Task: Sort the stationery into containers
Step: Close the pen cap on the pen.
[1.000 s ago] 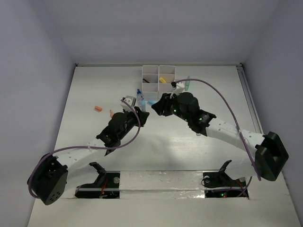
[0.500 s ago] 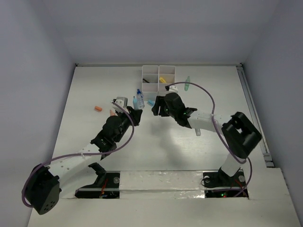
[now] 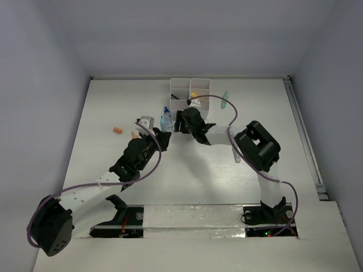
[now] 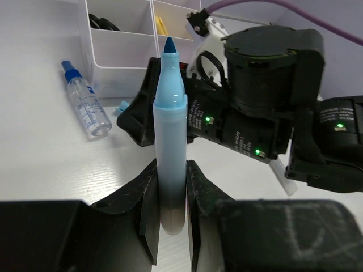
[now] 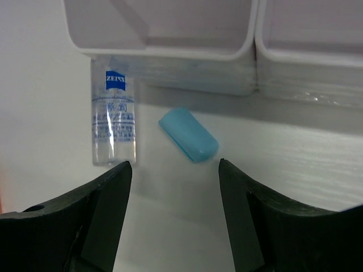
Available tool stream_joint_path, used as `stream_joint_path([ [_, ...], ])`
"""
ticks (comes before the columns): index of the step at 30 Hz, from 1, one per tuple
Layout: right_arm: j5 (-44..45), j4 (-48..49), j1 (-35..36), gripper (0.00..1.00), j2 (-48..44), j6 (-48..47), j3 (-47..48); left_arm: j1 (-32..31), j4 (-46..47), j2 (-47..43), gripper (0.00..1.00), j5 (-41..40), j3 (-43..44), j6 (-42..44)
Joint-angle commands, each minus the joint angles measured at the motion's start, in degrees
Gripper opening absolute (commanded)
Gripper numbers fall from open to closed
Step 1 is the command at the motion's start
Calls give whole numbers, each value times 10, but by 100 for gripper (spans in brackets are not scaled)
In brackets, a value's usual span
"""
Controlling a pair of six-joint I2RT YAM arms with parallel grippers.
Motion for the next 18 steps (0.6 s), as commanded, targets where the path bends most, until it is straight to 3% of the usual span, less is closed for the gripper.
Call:
stream_joint_path([
  [1, 33, 0, -2, 69, 18, -35, 52, 4, 28, 0, 0, 5, 1, -3],
  [10, 63, -71, -2, 67, 74, -57, 126, 4, 28, 3, 0, 9, 3, -1],
  [18, 99, -120, -2, 58, 103, -70, 165, 4, 28, 3, 0, 11, 3, -1],
])
